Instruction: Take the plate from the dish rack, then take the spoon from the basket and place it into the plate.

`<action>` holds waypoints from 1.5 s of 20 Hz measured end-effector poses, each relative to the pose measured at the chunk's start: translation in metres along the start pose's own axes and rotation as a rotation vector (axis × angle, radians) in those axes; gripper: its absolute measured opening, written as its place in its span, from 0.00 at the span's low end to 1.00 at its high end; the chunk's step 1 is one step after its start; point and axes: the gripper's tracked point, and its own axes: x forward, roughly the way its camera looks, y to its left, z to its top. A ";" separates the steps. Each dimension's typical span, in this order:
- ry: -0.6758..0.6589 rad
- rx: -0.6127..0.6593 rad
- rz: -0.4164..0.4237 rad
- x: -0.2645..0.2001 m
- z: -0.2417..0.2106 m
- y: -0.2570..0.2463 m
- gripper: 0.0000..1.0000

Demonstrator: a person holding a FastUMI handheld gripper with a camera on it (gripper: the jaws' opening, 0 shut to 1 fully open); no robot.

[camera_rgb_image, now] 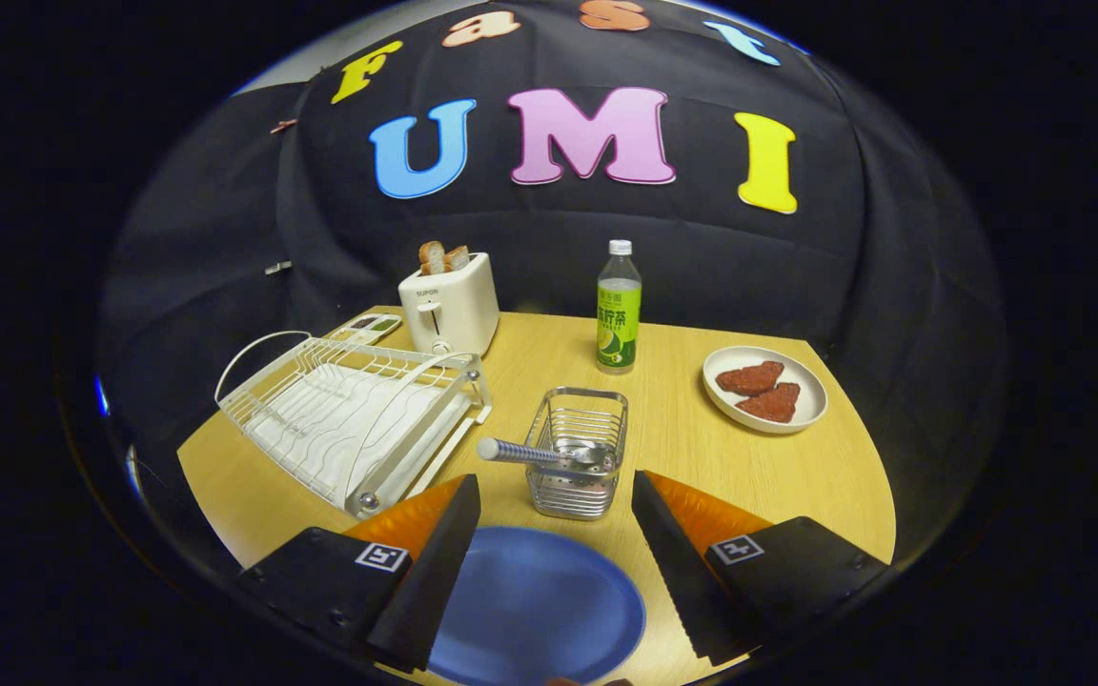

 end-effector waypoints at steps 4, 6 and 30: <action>-0.065 -0.080 -0.002 0.027 0.010 0.006 0.98; -0.070 -0.093 -0.003 0.042 0.006 0.006 0.95; -0.221 -0.086 -0.116 0.086 0.024 -0.019 0.27</action>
